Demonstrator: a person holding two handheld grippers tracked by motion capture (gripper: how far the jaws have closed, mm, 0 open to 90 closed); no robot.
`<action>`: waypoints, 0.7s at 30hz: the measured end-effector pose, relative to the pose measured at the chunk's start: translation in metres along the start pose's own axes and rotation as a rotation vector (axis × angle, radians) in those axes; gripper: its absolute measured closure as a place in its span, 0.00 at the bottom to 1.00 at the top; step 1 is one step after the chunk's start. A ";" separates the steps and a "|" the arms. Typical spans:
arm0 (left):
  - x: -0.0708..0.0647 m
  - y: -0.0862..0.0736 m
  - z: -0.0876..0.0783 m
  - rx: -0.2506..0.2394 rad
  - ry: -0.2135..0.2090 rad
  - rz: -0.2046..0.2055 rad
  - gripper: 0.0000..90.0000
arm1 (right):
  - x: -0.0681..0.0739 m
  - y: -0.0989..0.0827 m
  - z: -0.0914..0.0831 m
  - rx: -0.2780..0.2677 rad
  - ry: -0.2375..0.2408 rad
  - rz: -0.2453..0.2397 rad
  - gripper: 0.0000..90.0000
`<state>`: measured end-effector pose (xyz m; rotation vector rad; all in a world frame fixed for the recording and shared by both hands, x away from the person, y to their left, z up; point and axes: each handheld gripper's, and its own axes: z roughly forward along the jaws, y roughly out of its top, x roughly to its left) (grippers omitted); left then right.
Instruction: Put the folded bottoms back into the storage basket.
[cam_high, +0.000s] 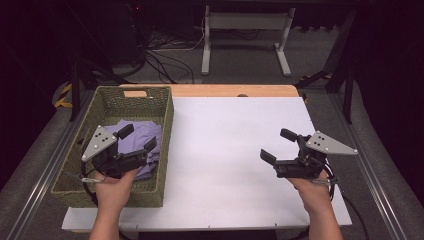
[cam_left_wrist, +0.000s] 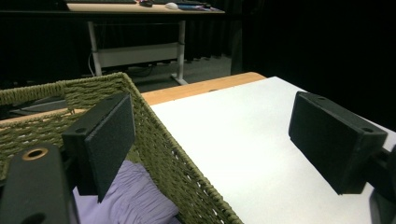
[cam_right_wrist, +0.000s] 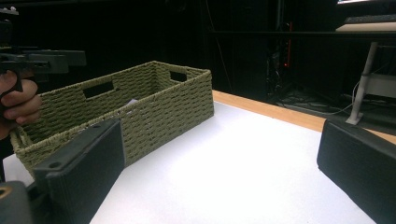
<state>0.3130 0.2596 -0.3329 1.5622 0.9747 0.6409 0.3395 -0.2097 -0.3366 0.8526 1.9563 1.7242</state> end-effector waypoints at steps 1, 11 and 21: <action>0.000 0.000 0.000 -0.003 -0.002 -0.002 0.17 | 0.000 0.000 0.000 0.001 0.001 -0.004 0.02; 0.001 -0.001 0.000 -0.003 -0.002 -0.007 0.16 | 0.000 0.001 -0.002 -0.004 0.000 -0.003 0.02; 0.002 -0.001 0.000 0.000 -0.011 -0.013 0.16 | 0.001 0.000 0.000 0.000 0.002 -0.004 0.02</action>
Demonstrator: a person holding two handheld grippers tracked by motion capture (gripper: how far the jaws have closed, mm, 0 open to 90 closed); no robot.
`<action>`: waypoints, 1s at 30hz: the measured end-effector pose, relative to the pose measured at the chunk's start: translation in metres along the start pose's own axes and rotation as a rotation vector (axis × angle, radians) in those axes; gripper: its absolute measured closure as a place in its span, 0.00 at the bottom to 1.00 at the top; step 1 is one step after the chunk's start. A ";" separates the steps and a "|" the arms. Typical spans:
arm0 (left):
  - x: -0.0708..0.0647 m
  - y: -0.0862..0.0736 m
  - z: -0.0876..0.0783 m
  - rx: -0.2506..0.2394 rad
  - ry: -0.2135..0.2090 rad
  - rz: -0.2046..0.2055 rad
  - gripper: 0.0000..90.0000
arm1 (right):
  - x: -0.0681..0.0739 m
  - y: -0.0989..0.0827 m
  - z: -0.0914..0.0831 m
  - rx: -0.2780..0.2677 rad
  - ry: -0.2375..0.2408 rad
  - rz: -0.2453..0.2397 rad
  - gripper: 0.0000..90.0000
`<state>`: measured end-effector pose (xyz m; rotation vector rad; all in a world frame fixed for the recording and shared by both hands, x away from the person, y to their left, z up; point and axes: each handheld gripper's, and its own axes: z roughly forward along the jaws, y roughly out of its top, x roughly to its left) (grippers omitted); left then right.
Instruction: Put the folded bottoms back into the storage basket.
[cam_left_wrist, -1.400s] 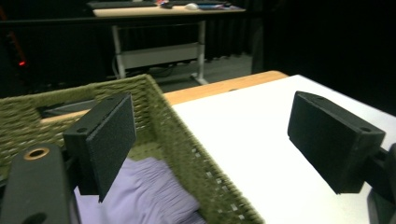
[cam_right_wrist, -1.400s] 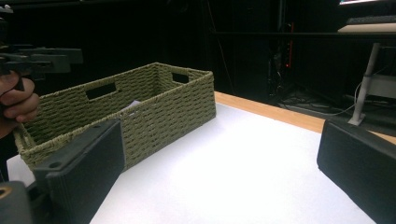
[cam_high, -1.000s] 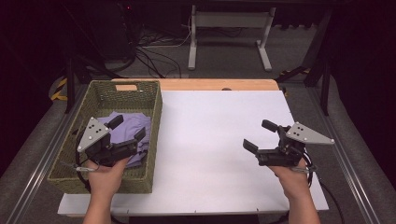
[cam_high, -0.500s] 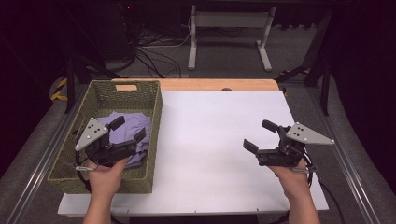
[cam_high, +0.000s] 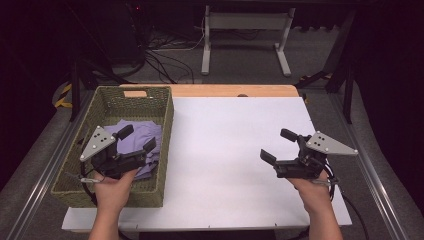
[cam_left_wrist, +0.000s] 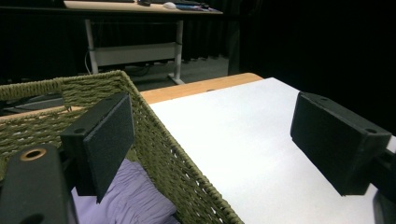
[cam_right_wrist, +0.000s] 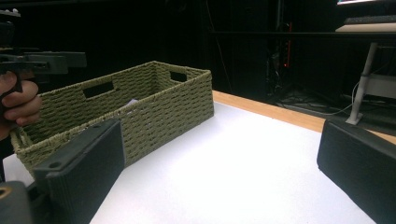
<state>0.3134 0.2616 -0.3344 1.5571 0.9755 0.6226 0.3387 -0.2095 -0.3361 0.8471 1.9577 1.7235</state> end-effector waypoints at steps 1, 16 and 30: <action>0.000 0.000 0.000 0.000 -0.001 -0.002 0.16 | 0.000 0.000 0.000 0.000 -0.001 0.002 0.02; 0.002 0.000 0.000 -0.003 -0.013 -0.014 0.16 | 0.000 0.000 0.000 -0.002 -0.002 0.003 0.02; 0.002 0.000 0.000 -0.001 -0.024 -0.015 0.17 | 0.001 0.001 0.000 -0.001 -0.001 -0.002 0.02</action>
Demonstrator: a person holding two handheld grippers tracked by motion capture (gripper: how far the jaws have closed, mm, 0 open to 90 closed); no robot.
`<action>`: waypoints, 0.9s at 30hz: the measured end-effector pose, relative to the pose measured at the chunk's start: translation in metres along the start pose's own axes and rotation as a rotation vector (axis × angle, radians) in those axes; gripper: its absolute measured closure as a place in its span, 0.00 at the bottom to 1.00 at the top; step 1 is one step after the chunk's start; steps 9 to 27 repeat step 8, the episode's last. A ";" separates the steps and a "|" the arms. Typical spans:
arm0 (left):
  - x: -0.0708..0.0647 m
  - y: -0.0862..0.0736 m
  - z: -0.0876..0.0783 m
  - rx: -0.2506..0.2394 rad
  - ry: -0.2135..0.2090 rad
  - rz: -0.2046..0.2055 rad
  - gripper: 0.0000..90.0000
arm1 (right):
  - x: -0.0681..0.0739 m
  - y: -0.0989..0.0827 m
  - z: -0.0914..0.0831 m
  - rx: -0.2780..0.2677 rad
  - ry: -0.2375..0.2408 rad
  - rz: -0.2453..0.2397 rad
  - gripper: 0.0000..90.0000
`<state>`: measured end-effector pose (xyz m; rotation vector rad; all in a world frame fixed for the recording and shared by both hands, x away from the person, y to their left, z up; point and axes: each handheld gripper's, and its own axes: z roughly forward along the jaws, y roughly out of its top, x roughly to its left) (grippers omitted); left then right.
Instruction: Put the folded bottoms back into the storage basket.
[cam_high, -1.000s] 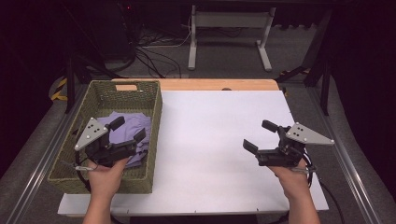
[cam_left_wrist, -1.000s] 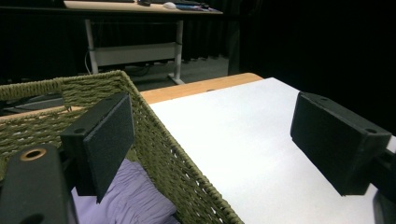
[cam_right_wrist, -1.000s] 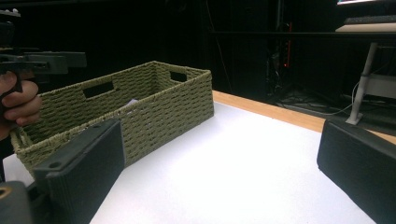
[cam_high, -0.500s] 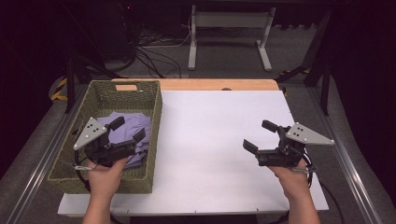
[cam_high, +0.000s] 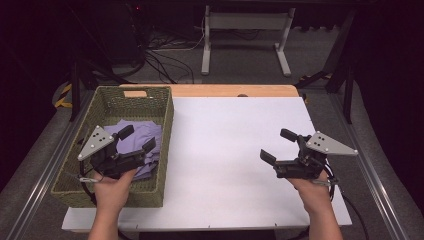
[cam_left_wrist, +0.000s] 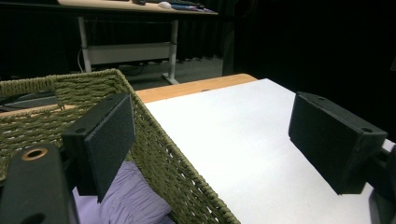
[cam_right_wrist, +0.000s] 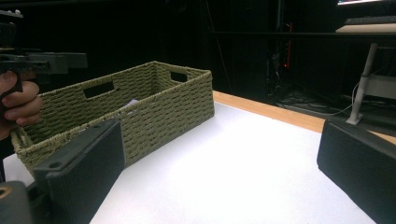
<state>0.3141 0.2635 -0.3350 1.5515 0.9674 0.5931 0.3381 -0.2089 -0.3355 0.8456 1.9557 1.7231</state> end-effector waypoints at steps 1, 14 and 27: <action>0.000 0.000 0.000 0.001 -0.001 0.000 0.17 | 0.000 0.000 0.000 0.000 0.001 0.001 0.02; -0.001 0.000 0.001 0.003 -0.001 0.004 0.17 | 0.001 0.000 0.000 0.001 0.002 0.000 0.02; -0.001 0.000 0.001 0.003 -0.001 0.004 0.17 | 0.001 0.000 0.000 0.001 0.002 0.000 0.02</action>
